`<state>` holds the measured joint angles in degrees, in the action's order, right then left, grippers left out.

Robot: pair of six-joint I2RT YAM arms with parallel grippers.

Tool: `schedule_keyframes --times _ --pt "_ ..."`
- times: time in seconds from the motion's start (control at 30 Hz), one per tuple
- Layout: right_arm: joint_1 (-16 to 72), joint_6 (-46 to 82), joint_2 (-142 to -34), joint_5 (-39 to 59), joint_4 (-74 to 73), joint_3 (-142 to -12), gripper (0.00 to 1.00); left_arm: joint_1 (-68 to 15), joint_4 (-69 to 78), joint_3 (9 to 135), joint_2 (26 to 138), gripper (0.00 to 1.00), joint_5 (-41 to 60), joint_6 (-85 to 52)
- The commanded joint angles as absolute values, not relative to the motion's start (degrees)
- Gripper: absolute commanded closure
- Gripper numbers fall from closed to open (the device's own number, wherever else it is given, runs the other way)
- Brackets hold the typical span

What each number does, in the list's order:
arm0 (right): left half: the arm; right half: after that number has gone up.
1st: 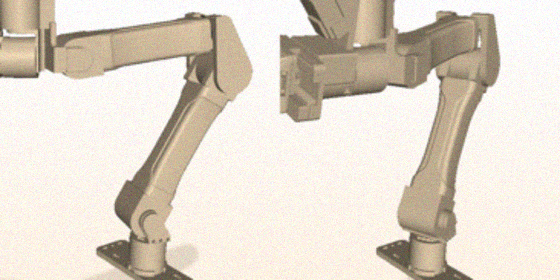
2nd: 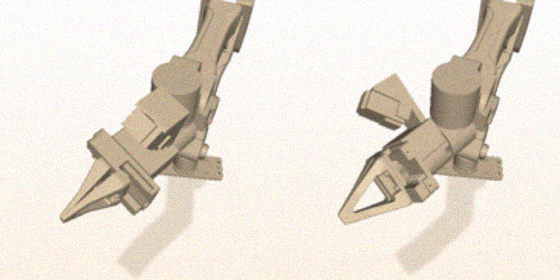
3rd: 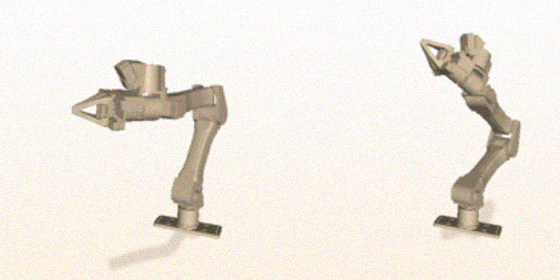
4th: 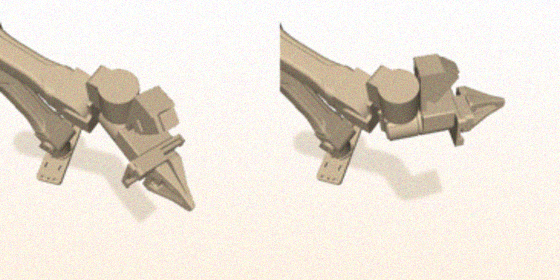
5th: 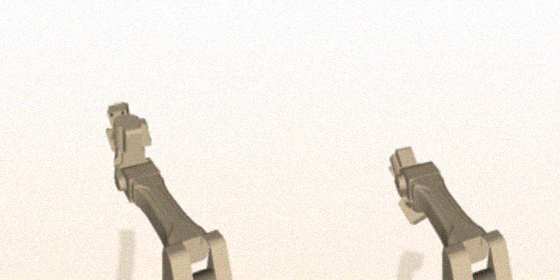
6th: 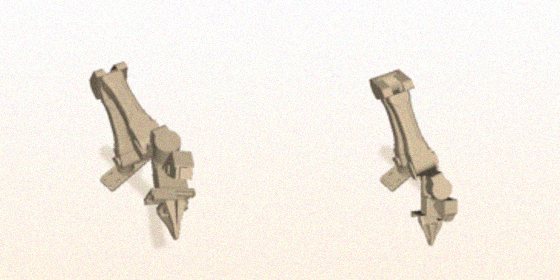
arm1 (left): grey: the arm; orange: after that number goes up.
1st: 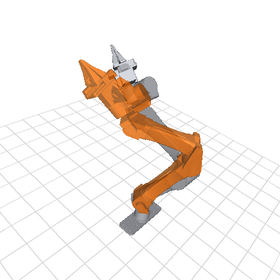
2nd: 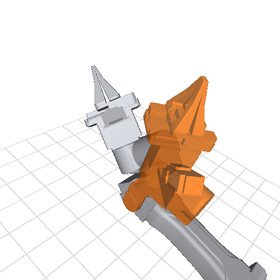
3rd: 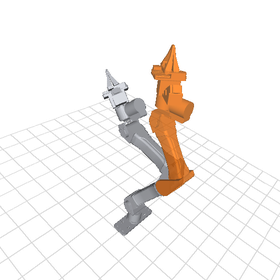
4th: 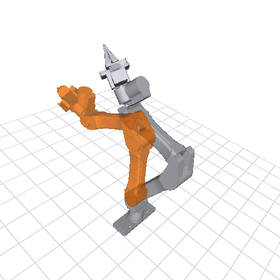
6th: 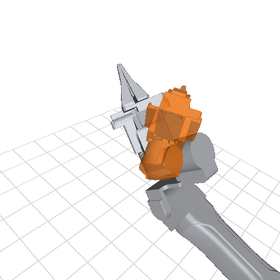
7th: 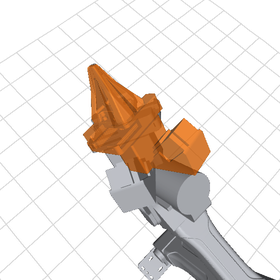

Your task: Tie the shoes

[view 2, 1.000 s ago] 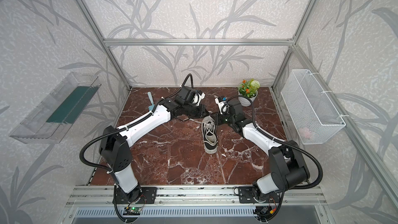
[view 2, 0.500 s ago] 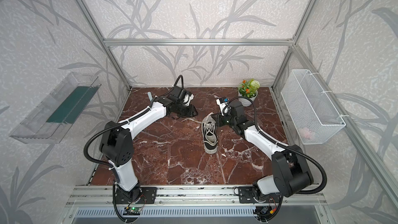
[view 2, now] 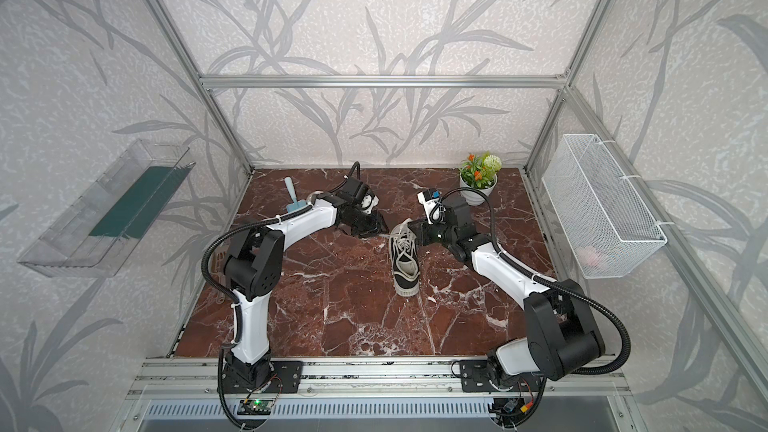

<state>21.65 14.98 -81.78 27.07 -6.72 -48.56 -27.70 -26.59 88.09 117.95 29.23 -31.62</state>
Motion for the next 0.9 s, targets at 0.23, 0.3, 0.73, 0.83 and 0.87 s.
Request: schedule_keyframes --times 0.23,0.3,0.73,0.83,0.87 --pt "21.80 15.58 -80.16 27.86 -7.73 -47.32 1.00 -27.74 -17.14 86.07 120.84 0.52 34.32 -38.36" --pt "21.80 15.60 -80.04 27.77 -7.56 -47.37 1.00 -27.71 -17.35 85.73 120.82 0.52 33.59 -38.32" --pt "21.79 16.10 -80.48 27.95 -7.38 -47.73 1.00 -27.69 -16.57 84.99 122.17 0.67 35.35 -40.07" --pt "21.79 16.02 -80.57 27.96 -7.25 -47.81 1.00 -27.72 -16.68 85.24 122.62 0.69 35.58 -40.17" --pt "21.80 16.00 -80.58 27.95 -7.21 -47.77 1.00 -27.69 -16.87 85.44 122.77 0.70 35.64 -40.17"
